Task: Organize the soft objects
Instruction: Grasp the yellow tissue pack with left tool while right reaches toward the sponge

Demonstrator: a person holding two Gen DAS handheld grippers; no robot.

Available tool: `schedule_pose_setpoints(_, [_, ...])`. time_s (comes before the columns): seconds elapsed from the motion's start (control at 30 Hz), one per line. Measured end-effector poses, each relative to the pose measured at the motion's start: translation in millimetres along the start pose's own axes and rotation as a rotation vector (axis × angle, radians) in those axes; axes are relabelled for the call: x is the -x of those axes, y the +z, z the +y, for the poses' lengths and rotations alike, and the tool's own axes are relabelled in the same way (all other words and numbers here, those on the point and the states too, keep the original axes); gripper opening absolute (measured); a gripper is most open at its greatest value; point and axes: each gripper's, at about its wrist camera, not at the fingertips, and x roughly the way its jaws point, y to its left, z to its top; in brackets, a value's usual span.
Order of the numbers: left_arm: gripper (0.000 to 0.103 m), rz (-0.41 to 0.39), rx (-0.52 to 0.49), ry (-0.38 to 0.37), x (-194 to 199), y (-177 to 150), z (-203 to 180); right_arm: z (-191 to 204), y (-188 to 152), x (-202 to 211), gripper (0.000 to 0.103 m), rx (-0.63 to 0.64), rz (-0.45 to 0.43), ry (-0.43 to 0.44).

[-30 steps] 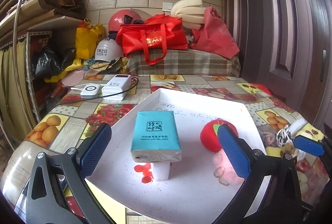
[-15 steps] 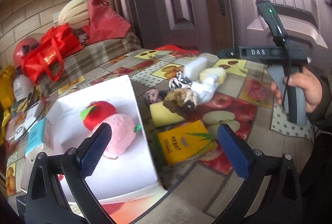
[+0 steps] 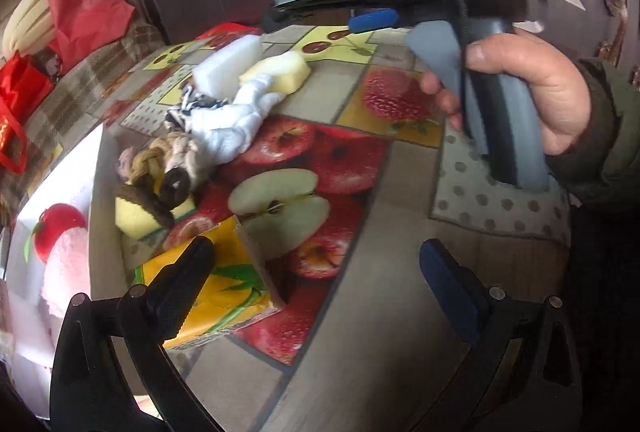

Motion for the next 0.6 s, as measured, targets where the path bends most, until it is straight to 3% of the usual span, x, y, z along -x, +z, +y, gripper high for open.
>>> schedule_pose_setpoints(0.07, [0.102, -0.063, 0.003, 0.024, 13.1, -0.2, -1.8, -3.9, 0.5, -0.1, 0.103, -0.018, 0.001, 0.005])
schedule_pose_setpoints(0.13, [0.103, -0.118, 0.077, 0.074, 25.3, -1.7, 14.3, -6.3, 0.8, 0.6, 0.103, -0.031, -0.001, 0.009])
schedule_pose_setpoints(0.2, [0.103, -0.115, 0.160, 0.152, 29.4, -4.7, 37.4, -7.0, 0.6, 0.2, 0.103, -0.036, 0.003, 0.009])
schedule_pose_setpoints(0.27, [0.103, -0.079, 0.231, 0.172, 26.9, -9.1, 57.5, -7.2, 0.6, -1.5, 0.103, -0.038, 0.011, 0.010])
schedule_pose_setpoints(0.37, [0.102, -0.037, 0.278, 0.109, 17.9, -15.0, 66.1, -10.3, 0.5, -3.1, 0.103, -0.056, 0.019, 0.015])
schedule_pose_setpoints(0.43, [0.102, 0.002, 0.238, 0.101, 9.4, -12.8, 54.8, -14.2, 0.6, -4.1, 0.103, -0.077, 0.024, 0.018])
schedule_pose_setpoints(0.57, [0.102, 0.036, 0.190, -0.066, -1.5, -4.1, 29.6, -18.8, 0.1, -5.5, 0.103, -0.104, 0.032, 0.019])
schedule_pose_setpoints(0.6, [0.102, 0.022, 0.160, -0.066, 1.0, -2.1, 20.8, -18.8, 0.0, -4.8, 0.103, -0.105, 0.030, 0.019])
